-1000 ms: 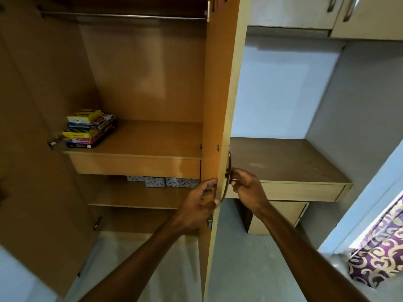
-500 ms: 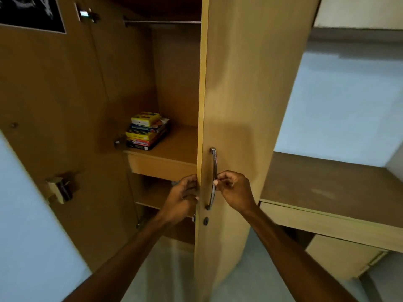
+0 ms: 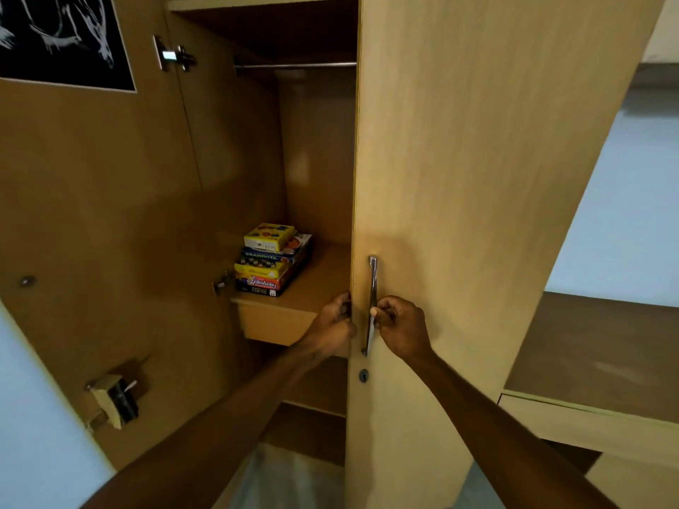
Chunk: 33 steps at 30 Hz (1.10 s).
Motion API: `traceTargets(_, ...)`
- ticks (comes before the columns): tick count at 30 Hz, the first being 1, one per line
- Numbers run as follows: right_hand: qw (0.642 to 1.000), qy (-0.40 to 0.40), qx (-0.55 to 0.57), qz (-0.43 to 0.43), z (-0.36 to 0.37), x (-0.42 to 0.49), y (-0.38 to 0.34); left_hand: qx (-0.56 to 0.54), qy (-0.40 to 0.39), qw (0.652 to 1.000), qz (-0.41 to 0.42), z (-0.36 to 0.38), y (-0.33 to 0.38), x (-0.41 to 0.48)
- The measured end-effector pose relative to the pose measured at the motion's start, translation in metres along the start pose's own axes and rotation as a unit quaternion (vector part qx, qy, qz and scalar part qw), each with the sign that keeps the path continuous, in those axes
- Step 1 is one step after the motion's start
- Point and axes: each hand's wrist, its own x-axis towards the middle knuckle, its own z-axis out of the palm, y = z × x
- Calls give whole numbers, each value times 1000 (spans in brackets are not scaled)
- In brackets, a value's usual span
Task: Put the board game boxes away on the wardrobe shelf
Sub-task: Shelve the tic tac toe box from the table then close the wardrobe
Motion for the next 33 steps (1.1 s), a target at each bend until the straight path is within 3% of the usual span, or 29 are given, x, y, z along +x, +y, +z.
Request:
traceTargets(15,1000,-13,-18,-9,42,128,32,-70,-20,997,3,-30,6,122)
traceTargets(27,1000,-6,11,-15,48,155,49,-77,-12,997,18,-34,2,163)
traceTargets(33,998,56,11,23,55,124,43,-81,90,992,26,-54,-39,154)
